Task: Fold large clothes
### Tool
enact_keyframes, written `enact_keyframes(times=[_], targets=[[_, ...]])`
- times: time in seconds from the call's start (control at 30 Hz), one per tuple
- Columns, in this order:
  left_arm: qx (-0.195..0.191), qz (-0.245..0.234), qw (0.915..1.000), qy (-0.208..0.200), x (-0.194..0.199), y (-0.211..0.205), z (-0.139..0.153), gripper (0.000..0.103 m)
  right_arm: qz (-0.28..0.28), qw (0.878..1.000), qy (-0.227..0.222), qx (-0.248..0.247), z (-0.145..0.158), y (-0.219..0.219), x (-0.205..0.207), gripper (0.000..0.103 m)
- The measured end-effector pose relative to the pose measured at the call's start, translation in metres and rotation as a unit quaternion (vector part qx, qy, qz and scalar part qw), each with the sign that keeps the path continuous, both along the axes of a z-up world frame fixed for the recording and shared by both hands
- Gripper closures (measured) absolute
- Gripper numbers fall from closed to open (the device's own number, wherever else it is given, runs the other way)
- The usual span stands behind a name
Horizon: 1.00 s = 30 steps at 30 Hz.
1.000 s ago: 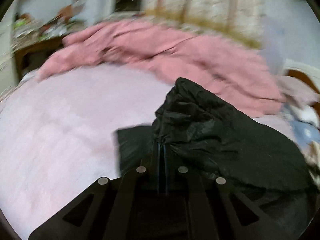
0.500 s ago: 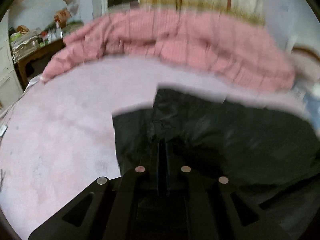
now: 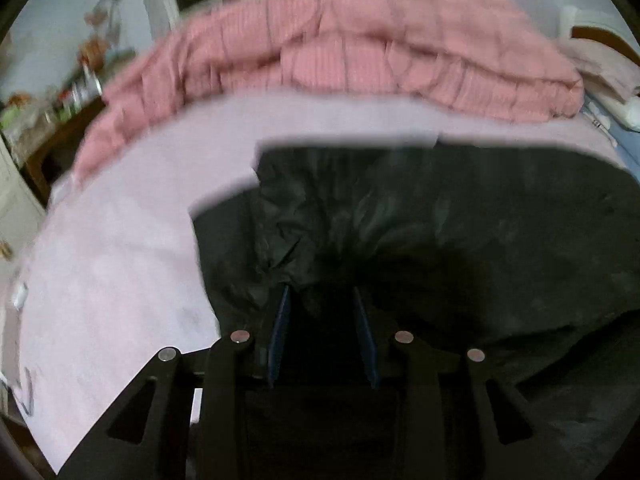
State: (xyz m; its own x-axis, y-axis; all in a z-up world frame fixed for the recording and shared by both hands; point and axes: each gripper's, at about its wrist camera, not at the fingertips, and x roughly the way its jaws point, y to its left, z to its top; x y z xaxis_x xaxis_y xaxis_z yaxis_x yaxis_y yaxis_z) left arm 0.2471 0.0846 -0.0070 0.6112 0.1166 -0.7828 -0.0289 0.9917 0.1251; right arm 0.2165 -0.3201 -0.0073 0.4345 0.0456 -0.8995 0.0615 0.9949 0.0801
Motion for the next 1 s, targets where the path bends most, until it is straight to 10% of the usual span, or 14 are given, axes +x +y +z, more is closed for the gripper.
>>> enact_keyframes(times=[0.17, 0.63, 0.8, 1.0], targets=[[-0.019, 0.0, 0.9998, -0.005, 0.003, 0.002, 0.002, 0.071, -0.029, 0.992, -0.06, -0.105, -0.004, 0.004, 0.012, 0.056], [0.007, -0.015, 0.9981, -0.059, -0.015, -0.002, 0.018, 0.058, 0.075, 0.995, 0.006, 0.068, 0.023, 0.024, -0.011, 0.053], [0.012, -0.002, 0.9982, -0.059, -0.014, 0.003, 0.016, 0.058, 0.033, 0.998, 0.036, 0.027, -0.02, 0.023, 0.011, 0.053], [0.041, -0.003, 0.9965, -0.072, -0.018, 0.003, 0.018, 0.057, 0.035, 0.999, -0.028, -0.031, -0.02, 0.034, 0.013, 0.052]])
